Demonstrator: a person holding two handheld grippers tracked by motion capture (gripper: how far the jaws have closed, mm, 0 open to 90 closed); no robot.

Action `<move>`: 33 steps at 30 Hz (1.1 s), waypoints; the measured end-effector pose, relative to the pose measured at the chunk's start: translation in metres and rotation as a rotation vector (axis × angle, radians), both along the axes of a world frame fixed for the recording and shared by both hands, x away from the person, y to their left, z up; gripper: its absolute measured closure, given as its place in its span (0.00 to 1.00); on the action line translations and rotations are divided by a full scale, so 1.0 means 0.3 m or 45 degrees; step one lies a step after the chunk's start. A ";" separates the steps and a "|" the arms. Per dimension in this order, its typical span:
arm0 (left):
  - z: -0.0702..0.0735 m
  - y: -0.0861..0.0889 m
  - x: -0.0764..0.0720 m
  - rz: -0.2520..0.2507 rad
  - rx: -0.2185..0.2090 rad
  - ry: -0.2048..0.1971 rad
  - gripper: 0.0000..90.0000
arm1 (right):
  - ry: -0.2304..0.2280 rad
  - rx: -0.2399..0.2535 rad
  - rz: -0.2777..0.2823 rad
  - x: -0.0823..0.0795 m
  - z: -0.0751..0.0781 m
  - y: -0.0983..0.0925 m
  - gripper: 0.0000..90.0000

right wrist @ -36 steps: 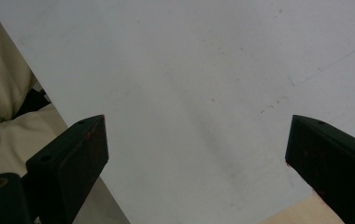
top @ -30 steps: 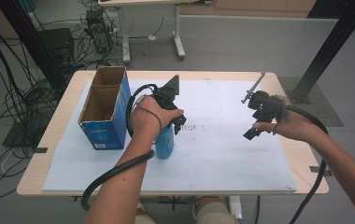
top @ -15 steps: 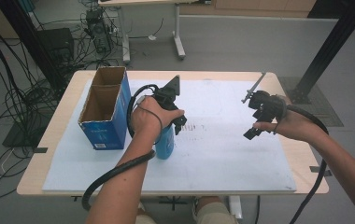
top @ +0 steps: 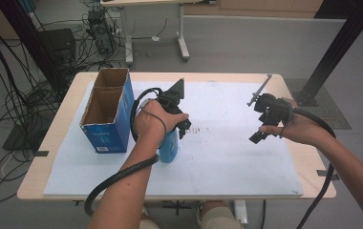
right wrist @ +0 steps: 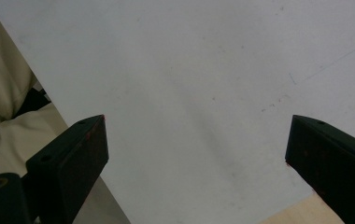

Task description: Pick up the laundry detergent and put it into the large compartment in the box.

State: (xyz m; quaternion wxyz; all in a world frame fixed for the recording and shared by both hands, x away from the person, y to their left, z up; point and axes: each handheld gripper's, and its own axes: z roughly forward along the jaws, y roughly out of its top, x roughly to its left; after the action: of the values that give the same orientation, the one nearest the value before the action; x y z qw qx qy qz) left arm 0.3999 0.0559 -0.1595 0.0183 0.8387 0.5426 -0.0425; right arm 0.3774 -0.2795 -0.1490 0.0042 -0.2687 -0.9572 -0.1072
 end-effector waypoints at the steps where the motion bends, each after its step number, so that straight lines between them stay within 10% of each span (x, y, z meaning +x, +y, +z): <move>1: 0.000 0.000 0.000 0.000 -0.002 -0.001 0.06 | 0.003 -0.001 -0.001 0.001 0.001 0.001 0.06; 15: -0.003 -0.005 -0.002 -0.008 0.007 -0.005 0.09 | 0.003 0.005 0.004 0.004 -0.003 0.005 0.06; 33: 0.000 -0.021 -0.042 -0.052 0.047 -0.085 0.39 | 0.006 0.007 0.002 0.006 -0.008 0.006 0.06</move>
State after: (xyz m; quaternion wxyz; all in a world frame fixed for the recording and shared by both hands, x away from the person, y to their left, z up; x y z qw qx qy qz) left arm 0.3872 0.0496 -0.1595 0.0201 0.8508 0.5251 -0.0051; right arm 0.3792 -0.2778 -0.1515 0.0073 -0.2684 -0.9571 -0.1090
